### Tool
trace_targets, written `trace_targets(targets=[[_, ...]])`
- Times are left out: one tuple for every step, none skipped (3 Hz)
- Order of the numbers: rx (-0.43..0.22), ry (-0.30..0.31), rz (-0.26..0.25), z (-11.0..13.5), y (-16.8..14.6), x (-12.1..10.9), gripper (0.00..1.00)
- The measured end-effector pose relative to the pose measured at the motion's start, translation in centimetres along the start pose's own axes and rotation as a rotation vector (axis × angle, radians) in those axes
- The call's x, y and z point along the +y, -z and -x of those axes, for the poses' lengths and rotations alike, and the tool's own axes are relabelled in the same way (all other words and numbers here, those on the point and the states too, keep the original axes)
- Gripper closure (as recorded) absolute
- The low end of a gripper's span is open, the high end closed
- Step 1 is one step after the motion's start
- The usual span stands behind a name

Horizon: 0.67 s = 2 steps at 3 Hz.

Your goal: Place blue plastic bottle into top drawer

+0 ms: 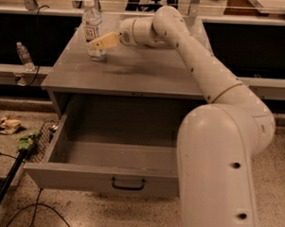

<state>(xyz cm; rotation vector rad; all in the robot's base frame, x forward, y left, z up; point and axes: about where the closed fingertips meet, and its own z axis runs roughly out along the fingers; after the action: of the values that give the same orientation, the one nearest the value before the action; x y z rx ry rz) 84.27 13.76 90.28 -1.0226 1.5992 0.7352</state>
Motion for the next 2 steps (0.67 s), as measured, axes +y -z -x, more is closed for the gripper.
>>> trace_targets(targets=[[-0.052,0.012,0.062,1.2,-2.68,0.02,0.18],[-0.069,0.018,0.067,1.99,-2.71,-0.52,0.41]])
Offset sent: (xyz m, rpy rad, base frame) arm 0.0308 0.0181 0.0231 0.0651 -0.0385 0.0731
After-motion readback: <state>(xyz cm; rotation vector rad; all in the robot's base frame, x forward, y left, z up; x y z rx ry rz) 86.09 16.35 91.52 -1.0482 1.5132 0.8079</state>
